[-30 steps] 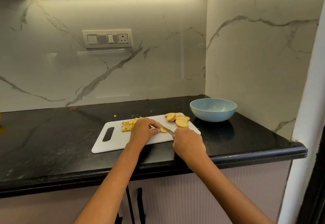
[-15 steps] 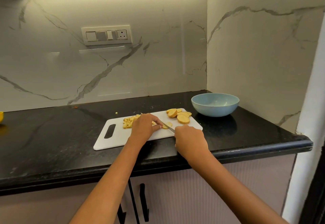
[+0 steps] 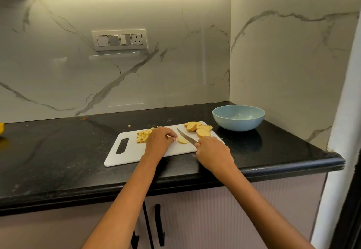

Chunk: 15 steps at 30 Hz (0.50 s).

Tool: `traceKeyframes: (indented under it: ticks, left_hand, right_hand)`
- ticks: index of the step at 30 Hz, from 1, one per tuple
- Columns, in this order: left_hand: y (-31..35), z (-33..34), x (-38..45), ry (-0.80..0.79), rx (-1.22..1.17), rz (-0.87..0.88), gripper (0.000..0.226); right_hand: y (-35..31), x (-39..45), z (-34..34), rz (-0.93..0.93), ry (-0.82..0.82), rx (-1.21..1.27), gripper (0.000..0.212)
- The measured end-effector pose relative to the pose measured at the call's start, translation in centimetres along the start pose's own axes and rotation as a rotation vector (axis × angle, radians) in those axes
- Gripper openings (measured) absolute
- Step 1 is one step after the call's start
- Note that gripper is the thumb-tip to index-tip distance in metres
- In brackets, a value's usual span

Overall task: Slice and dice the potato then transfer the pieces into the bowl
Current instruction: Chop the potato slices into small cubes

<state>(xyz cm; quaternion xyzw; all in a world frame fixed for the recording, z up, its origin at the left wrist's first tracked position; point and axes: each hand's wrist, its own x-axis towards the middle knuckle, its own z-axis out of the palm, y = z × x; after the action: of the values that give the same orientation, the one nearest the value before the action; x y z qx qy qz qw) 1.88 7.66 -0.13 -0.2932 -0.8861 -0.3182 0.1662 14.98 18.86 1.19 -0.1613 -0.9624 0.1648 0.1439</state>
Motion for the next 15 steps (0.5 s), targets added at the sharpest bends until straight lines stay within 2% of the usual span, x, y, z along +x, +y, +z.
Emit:
traceKeyframes:
  ticks: [15]
  left_hand:
    - [0.10, 0.29, 0.38, -0.056, 0.035, 0.015, 0.011]
  right_hand:
    - [-1.06, -0.69, -0.04, -0.085, -0.001, -0.111, 0.023]
